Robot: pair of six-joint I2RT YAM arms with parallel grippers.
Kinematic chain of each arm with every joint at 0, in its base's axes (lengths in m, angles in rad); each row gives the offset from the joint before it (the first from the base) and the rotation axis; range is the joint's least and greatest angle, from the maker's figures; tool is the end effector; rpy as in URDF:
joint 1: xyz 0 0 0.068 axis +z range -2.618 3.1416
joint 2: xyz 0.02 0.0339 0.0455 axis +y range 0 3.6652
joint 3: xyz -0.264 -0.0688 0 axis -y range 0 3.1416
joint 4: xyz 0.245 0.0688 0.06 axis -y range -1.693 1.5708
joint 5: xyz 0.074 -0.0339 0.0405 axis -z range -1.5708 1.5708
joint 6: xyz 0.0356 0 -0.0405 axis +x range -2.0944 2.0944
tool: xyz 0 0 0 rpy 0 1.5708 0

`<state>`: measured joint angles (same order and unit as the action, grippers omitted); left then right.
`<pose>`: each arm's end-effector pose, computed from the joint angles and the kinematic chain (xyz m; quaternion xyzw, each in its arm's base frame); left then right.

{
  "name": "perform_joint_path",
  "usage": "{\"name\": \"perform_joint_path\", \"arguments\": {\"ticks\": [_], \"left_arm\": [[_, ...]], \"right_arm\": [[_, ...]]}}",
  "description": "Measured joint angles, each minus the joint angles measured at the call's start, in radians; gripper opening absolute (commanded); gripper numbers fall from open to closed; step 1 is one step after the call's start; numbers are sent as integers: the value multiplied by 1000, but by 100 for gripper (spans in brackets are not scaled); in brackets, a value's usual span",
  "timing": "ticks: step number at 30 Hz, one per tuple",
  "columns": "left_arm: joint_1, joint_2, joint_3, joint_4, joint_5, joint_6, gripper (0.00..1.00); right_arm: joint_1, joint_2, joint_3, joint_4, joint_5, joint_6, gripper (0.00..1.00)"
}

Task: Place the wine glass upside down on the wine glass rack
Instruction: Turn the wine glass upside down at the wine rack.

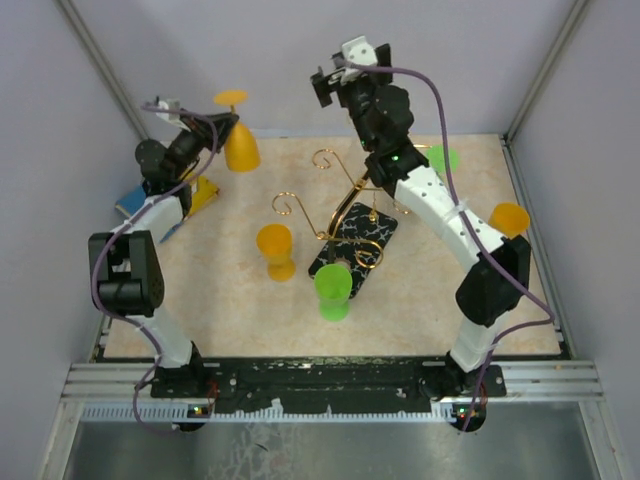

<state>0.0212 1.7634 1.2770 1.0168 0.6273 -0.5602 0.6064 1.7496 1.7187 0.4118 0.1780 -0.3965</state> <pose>0.4042 -0.0123 0.3632 0.1210 0.5297 -0.3676 0.7548 0.3445 0.2313 0.4662 -0.2038 0.5249 0.0369 0.8256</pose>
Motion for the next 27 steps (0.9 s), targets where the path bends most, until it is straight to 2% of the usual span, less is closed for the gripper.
{"name": "perform_joint_path", "arguments": {"ticks": [5, 15, 20, 27], "left_arm": [[-20, 0, -168, 128, 122, 76, 0], [-129, 23, -212, 484, 268, 55, 0], [-174, 64, -254, 505, 312, 31, 0], [-200, 86, -229, 508, 390, -43, 0]], "right_arm": [[-58, 10, 148, -139, 136, 71, 98], [-102, 13, 188, -240, 278, 82, 99], [-117, 13, 187, -249, 298, 82, 99], [-132, 13, 179, -249, 304, 82, 99]]}}
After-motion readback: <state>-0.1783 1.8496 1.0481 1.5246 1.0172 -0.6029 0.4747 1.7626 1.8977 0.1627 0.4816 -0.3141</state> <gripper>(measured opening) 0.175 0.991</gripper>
